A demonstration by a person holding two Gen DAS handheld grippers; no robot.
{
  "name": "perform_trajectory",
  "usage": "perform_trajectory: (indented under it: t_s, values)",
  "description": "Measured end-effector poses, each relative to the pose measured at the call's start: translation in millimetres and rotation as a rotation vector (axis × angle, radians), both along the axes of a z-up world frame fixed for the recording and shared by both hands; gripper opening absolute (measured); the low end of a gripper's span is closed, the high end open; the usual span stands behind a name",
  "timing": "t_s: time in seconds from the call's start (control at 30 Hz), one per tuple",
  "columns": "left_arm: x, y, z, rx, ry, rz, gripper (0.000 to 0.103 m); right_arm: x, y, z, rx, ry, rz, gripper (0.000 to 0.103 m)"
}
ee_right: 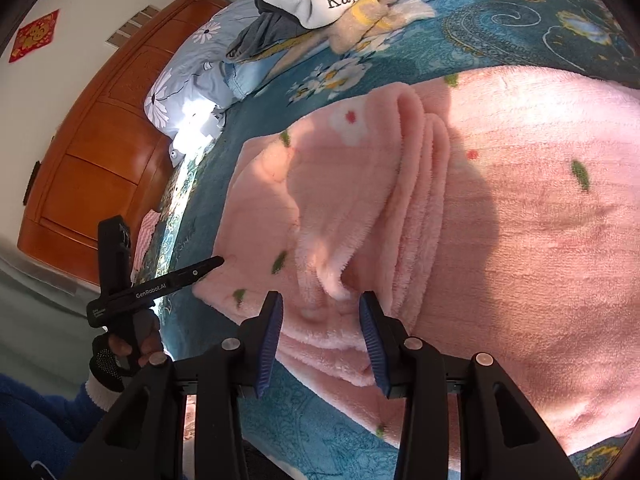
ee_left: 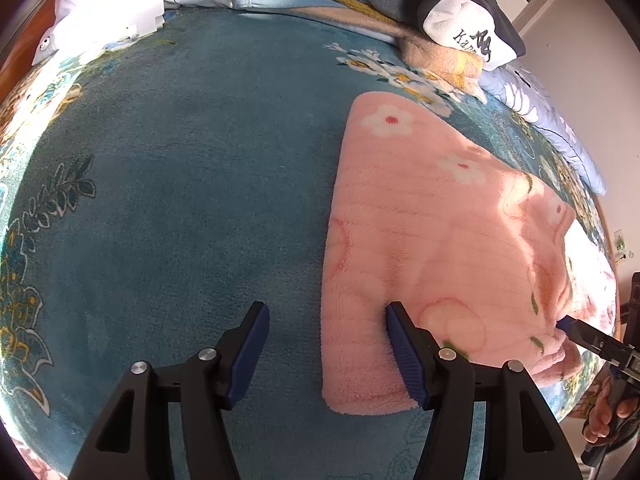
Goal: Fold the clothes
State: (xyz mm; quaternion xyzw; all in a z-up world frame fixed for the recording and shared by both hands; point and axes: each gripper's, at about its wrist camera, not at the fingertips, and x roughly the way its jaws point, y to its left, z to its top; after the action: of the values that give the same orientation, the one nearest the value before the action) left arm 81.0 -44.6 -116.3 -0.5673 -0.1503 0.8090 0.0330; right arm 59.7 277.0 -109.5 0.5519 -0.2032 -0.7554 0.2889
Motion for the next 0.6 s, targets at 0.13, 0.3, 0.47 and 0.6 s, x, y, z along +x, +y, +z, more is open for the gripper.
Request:
perform_trajectory:
  t_s: [0.13, 0.3, 0.47, 0.6]
  values:
    - [1, 1, 1, -0.012, 0.004, -0.003, 0.064, -9, -2, 1, -0.002, 0.008, -0.037, 0.041]
    - [1, -1, 1, 0.0, 0.001, 0.003, 0.064, -17, -14, -1, 0.014, 0.005, -0.035, 0.035]
    - [3, -3, 2, 0.006, 0.001, 0.005, 0.064, -8, 4, 8, -0.025, 0.016, -0.097, 0.004]
    - [5, -2, 5, -0.003, 0.004, -0.011, 0.064, 3, 23, 23, -0.069, 0.038, -0.146, 0.004]
